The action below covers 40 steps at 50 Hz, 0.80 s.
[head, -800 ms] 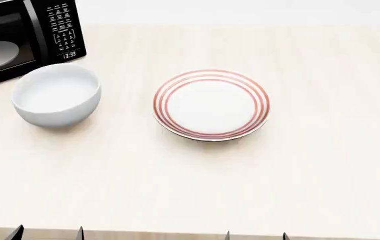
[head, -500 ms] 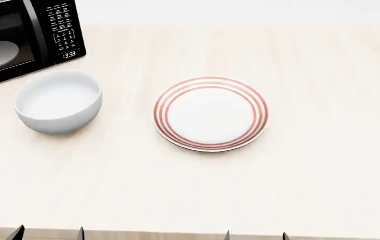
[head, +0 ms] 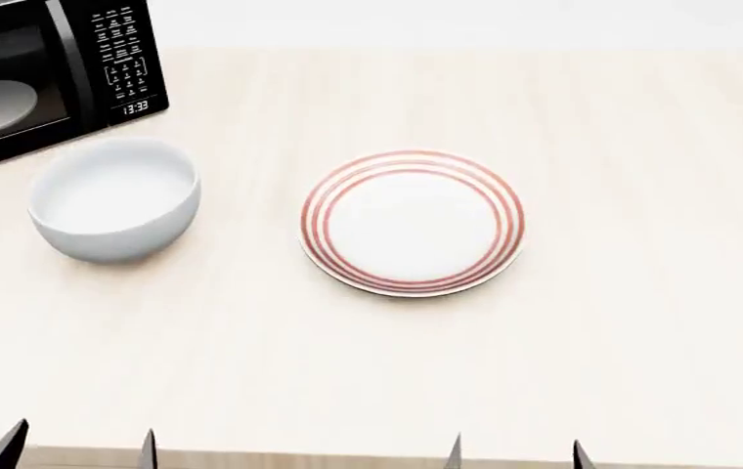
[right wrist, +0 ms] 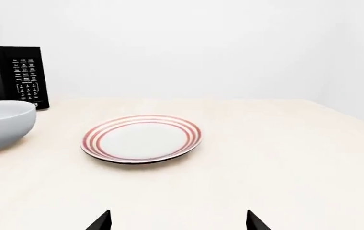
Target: Pick up the white bowl and put it on the plate.
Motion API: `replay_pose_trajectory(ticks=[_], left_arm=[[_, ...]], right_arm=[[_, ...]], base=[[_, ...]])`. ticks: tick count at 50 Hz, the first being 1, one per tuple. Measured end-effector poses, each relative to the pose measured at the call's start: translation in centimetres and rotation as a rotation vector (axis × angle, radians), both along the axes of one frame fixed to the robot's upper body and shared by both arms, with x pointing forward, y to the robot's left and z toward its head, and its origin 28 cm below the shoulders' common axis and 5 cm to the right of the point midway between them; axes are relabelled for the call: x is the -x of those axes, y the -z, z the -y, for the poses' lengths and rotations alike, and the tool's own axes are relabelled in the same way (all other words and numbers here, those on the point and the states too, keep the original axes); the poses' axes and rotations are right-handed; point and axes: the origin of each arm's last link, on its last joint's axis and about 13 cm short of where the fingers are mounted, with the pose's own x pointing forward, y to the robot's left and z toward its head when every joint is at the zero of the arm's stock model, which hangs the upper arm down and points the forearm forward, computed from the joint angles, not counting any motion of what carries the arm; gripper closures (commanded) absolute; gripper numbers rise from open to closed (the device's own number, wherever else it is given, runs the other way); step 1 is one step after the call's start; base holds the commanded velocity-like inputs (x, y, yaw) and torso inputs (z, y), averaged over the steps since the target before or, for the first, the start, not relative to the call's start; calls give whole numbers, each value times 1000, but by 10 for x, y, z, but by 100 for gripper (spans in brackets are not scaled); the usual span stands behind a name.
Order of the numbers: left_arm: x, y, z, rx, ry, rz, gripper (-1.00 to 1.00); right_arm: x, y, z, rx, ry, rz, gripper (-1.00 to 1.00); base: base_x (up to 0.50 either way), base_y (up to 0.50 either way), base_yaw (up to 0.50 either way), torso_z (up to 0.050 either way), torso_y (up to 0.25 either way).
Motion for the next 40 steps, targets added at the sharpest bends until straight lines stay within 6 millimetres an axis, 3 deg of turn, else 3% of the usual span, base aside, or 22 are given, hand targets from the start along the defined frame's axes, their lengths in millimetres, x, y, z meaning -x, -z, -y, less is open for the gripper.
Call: replay_pose_trajectory(ticks=[19, 40], left_arm=[[24, -52, 2, -5, -1, 195, -100], [38, -75, 1, 12, 4, 276, -100]], right_arm=[[23, -50, -4, 80, 9, 166, -100], [33, -63, -7, 88, 7, 219, -100]], base=[[0, 0, 0, 0, 0], [0, 0, 0, 0, 0]])
